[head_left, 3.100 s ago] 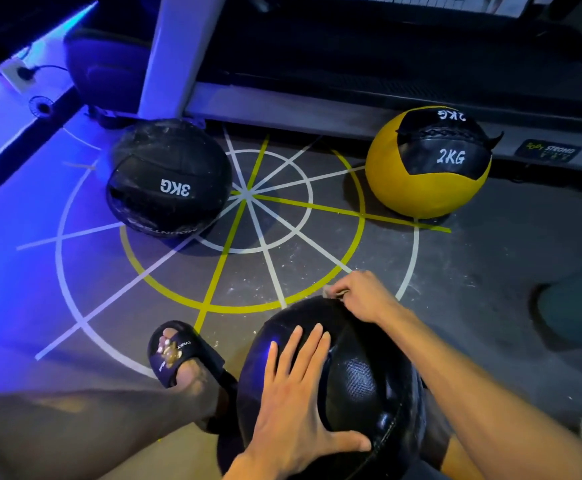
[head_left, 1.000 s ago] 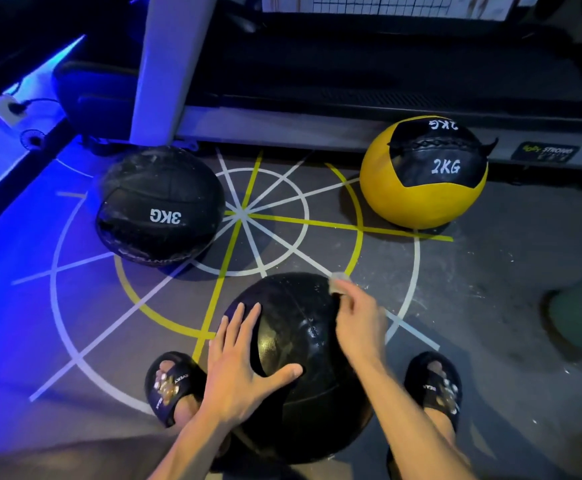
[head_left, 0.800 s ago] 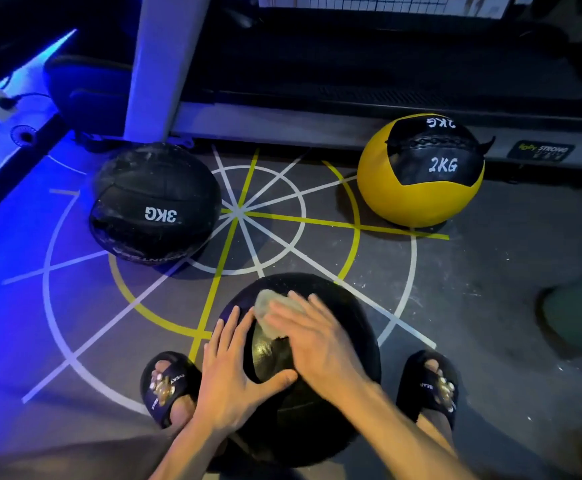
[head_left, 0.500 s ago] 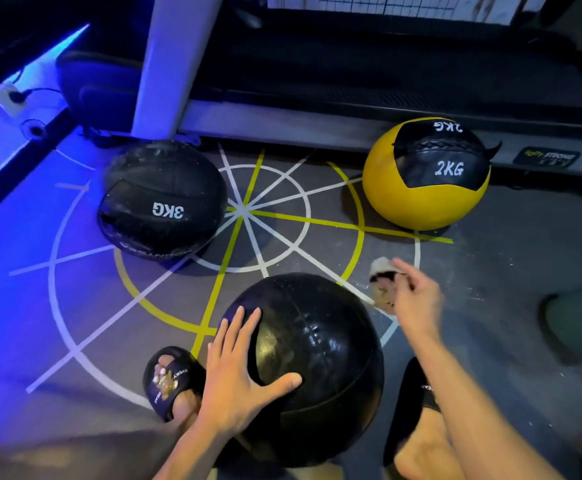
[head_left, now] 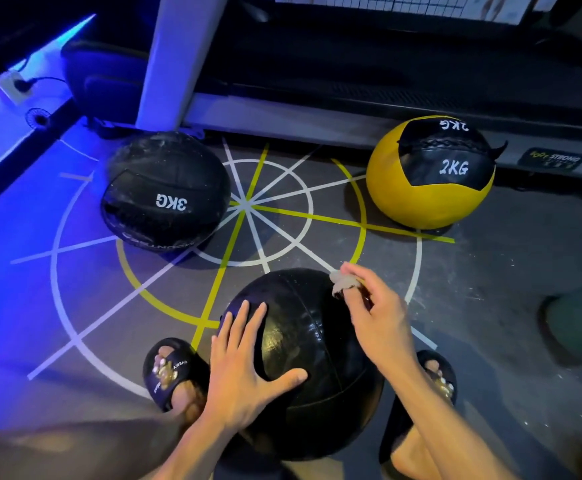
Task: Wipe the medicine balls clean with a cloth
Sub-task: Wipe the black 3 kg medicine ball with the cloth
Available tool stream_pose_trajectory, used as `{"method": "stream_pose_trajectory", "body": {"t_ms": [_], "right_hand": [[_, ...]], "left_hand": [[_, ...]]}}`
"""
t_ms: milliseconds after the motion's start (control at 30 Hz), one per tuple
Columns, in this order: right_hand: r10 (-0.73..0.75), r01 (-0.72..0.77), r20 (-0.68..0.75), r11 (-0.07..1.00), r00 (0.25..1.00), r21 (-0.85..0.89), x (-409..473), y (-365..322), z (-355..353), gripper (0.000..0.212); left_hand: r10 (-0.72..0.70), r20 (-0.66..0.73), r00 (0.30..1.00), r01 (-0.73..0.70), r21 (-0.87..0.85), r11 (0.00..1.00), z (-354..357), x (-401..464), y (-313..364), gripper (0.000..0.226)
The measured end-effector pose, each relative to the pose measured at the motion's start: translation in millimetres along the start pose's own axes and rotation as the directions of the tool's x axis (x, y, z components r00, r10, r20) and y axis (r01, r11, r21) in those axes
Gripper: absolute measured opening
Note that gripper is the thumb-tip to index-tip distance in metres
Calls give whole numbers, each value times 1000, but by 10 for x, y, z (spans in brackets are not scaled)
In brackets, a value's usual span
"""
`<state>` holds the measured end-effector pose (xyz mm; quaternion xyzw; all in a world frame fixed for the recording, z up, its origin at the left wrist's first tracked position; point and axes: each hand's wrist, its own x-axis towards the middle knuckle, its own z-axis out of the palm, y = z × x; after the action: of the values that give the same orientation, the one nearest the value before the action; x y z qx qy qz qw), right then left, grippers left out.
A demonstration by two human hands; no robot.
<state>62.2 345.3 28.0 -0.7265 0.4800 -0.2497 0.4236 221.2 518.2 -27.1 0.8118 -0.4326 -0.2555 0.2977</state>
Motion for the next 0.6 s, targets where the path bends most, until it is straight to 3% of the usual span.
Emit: {"method": "stream_pose_trajectory", "body": {"t_ms": [100,167,267,433,467,533,600], "right_hand": [[72,-36,184,980,980,-193,-30,144,61,53],[86,-28,230,969,969,-246,-81,277,130,61],[76,-30,203,975,976,-220,8,388,116,52],[278,-226,195,941,941,-253,448,374,153,27],[215,-157,222,955,951,-252,470,316,221,31],[-39,130,310,951,950,-279,390,117,408,36],[-273,446,471,841,839,-307,186,-93,531,38]], "left_hand": [[6,-4,1000,-6,15,1000,36,-28,4,115],[11,-13,1000,-11,17,1000,53,-30,17,117],[19,-26,999,-18,34,999,91,-29,27,117],[28,-36,999,-26,59,998,150,-73,55,117],[28,-33,999,-26,69,997,158,-63,67,117],[21,-29,999,-18,84,996,166,-37,59,117],[16,-27,1000,-14,98,995,170,-41,20,116]]}}
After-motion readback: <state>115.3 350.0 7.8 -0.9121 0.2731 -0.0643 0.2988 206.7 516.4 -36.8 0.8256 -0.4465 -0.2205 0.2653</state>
